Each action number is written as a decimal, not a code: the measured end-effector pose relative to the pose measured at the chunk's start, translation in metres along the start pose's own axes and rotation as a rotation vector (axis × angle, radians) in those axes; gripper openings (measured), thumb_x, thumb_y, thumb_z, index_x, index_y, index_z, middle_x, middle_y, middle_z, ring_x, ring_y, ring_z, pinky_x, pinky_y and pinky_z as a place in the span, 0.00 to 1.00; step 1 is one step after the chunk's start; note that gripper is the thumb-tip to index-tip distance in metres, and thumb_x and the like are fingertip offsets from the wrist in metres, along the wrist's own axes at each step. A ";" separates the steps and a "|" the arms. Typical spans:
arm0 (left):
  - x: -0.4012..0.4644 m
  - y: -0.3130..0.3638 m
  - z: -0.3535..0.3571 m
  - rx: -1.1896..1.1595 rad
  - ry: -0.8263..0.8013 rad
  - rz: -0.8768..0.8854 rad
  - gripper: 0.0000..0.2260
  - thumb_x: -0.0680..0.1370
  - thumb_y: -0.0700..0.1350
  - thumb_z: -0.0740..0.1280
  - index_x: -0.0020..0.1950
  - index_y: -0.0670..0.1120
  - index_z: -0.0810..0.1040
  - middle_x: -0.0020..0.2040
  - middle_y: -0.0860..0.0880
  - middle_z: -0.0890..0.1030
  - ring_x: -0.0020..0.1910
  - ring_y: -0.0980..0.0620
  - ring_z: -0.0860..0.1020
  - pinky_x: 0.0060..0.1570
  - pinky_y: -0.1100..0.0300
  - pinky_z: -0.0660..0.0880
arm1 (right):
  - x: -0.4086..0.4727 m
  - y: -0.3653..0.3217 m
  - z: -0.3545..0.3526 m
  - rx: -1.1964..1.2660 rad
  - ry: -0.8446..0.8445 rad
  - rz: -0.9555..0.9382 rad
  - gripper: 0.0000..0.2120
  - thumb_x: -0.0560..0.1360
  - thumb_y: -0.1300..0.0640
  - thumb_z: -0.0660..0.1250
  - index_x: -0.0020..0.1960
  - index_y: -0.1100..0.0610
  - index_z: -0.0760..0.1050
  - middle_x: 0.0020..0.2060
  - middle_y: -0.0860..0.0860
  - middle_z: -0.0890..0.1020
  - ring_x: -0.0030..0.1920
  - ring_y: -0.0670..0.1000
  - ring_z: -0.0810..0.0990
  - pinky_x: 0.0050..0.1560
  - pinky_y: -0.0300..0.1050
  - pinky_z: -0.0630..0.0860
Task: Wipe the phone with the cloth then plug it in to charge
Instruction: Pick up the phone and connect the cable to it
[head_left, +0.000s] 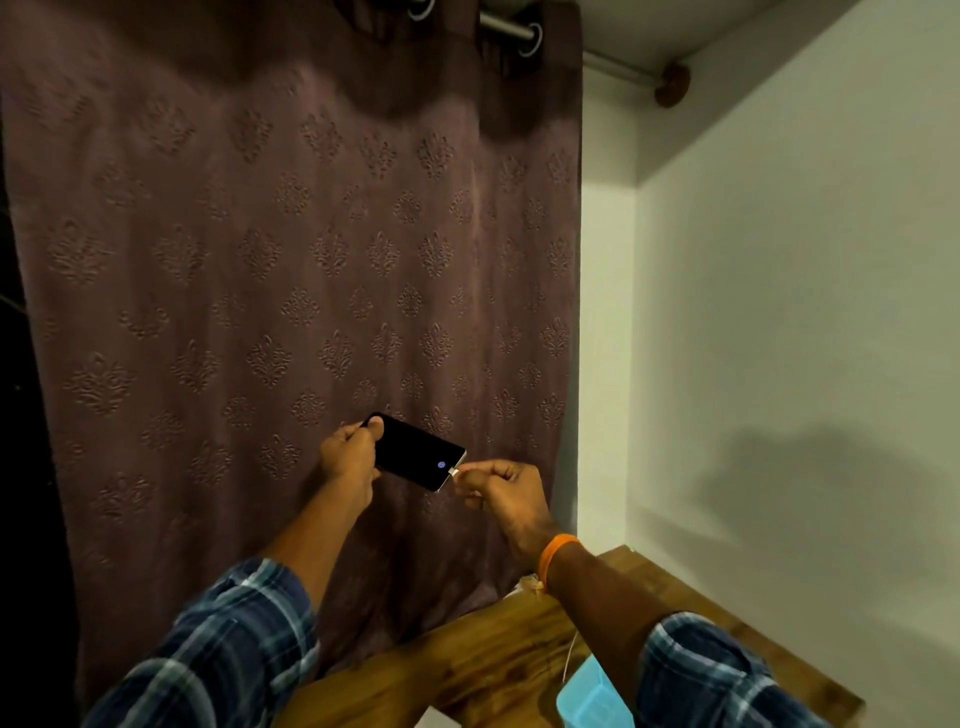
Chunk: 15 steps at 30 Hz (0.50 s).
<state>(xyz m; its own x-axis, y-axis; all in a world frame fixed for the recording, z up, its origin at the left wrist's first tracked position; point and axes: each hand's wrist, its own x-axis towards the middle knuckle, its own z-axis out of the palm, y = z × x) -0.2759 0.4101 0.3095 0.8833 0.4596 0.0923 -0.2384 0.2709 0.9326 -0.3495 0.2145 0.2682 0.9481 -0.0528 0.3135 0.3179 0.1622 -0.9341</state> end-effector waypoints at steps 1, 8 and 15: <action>-0.001 0.000 0.000 0.006 -0.005 0.004 0.08 0.77 0.44 0.72 0.40 0.49 0.76 0.40 0.50 0.79 0.42 0.49 0.77 0.46 0.49 0.75 | 0.000 0.000 0.001 -0.010 0.001 -0.001 0.04 0.68 0.63 0.75 0.41 0.58 0.87 0.39 0.60 0.87 0.40 0.52 0.84 0.45 0.47 0.81; -0.006 0.004 -0.003 0.011 0.008 0.024 0.04 0.77 0.44 0.72 0.44 0.48 0.78 0.49 0.43 0.81 0.50 0.44 0.79 0.51 0.45 0.78 | -0.003 -0.003 0.001 -0.007 0.005 0.005 0.07 0.64 0.59 0.74 0.41 0.59 0.87 0.39 0.62 0.87 0.41 0.57 0.84 0.47 0.51 0.82; -0.007 0.003 -0.008 -0.024 0.028 0.014 0.05 0.76 0.45 0.73 0.47 0.47 0.78 0.51 0.44 0.81 0.51 0.43 0.78 0.55 0.41 0.78 | -0.008 -0.006 0.001 0.013 0.025 -0.018 0.08 0.64 0.57 0.74 0.41 0.59 0.87 0.38 0.60 0.87 0.43 0.58 0.87 0.46 0.50 0.84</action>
<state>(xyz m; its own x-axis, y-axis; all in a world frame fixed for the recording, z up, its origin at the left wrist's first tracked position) -0.2862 0.4141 0.3085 0.8681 0.4872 0.0952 -0.2605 0.2839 0.9228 -0.3590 0.2155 0.2715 0.9421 -0.0800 0.3256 0.3348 0.1737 -0.9261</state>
